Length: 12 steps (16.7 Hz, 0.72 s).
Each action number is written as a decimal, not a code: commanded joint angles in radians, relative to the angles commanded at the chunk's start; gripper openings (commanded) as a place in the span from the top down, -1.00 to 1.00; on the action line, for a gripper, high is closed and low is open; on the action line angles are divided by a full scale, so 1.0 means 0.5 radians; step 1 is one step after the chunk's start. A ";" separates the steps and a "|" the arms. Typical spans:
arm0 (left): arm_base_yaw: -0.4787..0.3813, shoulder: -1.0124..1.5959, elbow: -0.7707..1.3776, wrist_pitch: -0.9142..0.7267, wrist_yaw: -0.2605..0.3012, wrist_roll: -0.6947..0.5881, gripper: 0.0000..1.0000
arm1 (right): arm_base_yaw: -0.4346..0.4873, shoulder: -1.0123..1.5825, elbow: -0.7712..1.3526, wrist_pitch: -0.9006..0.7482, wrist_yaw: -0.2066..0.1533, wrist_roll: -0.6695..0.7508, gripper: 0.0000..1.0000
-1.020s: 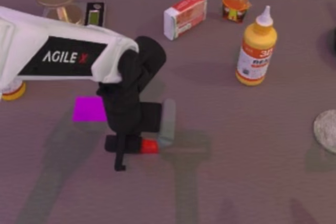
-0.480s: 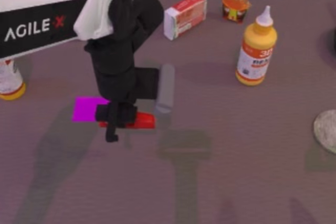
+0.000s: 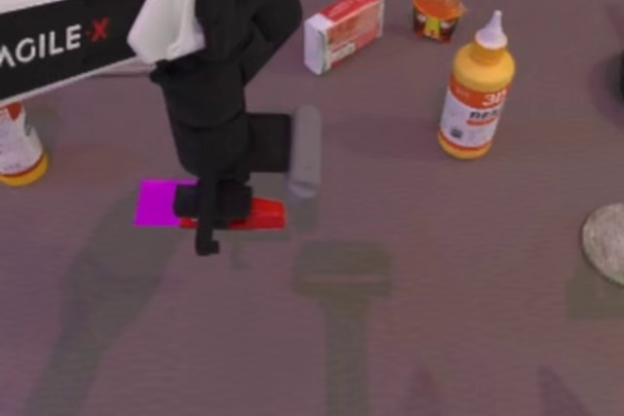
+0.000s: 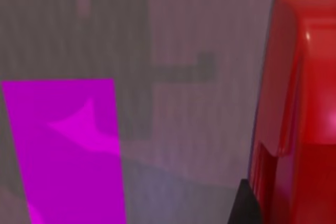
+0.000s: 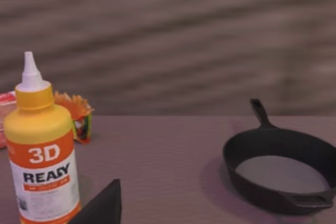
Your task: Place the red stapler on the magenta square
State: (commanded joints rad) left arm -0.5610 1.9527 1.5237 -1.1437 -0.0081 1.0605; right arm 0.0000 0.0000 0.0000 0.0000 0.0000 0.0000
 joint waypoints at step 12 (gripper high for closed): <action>0.125 0.281 0.438 -0.444 -0.177 -2.095 1.00 | 0.000 0.000 0.000 0.000 0.000 0.000 -1.00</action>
State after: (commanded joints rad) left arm -0.4988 2.0931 1.7430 -1.3655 -0.0968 0.0128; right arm 0.0000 0.0000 0.0000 0.0000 0.0000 0.0000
